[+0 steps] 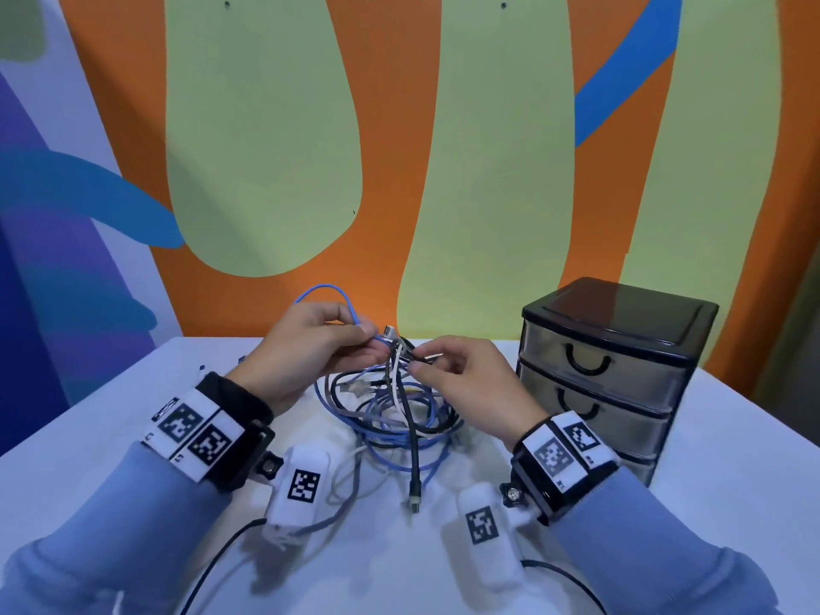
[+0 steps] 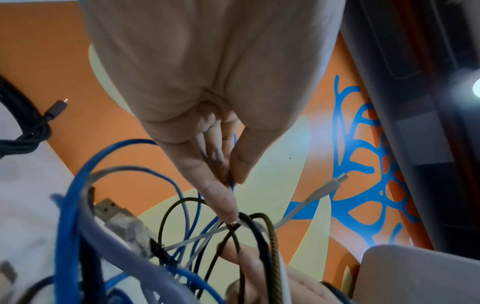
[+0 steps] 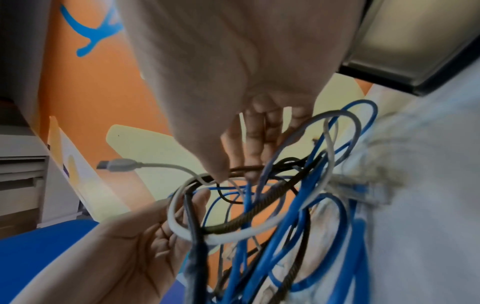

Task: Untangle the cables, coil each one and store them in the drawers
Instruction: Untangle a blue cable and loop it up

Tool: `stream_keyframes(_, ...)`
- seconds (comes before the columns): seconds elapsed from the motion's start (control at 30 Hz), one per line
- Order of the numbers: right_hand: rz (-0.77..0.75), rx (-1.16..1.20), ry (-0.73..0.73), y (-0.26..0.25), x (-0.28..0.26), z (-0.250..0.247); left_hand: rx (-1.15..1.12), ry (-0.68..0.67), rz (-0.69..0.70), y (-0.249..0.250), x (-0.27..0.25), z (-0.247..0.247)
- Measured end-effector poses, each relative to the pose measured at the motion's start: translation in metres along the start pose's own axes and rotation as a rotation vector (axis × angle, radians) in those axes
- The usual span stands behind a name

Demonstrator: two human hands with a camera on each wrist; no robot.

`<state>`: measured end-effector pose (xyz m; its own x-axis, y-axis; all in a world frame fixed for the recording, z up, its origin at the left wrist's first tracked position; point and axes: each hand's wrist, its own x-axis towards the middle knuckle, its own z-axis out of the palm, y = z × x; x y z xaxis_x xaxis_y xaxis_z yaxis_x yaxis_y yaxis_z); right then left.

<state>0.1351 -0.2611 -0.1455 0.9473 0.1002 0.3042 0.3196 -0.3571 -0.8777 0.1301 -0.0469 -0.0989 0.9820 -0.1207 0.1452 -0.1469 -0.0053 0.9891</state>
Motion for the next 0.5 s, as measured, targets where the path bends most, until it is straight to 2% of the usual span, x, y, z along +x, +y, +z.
stream_keyframes(0.13, 0.032, 0.1, -0.03, -0.005, 0.0, -0.001, -0.063, -0.028, -0.008, -0.001, 0.001, 0.0)
stream_keyframes(0.3, -0.003, -0.152, 0.077, 0.006, 0.004, -0.008, -0.076, -0.073, 0.065, 0.0, 0.0, 0.0)
stream_keyframes(0.37, -0.002, -0.189, 0.006, 0.006, 0.004, -0.01, -0.075, -0.091, 0.077, 0.0, 0.0, 0.0)
stream_keyframes(0.43, 0.016, -0.107, -0.074, 0.008, 0.005, -0.005, -0.061, -0.094, 0.085, -0.002, 0.0, 0.0)
stream_keyframes(0.5, 0.05, -0.013, -0.065, 0.009, 0.006, -0.002, -0.008, -0.075, 0.105, -0.003, 0.0, -0.001)
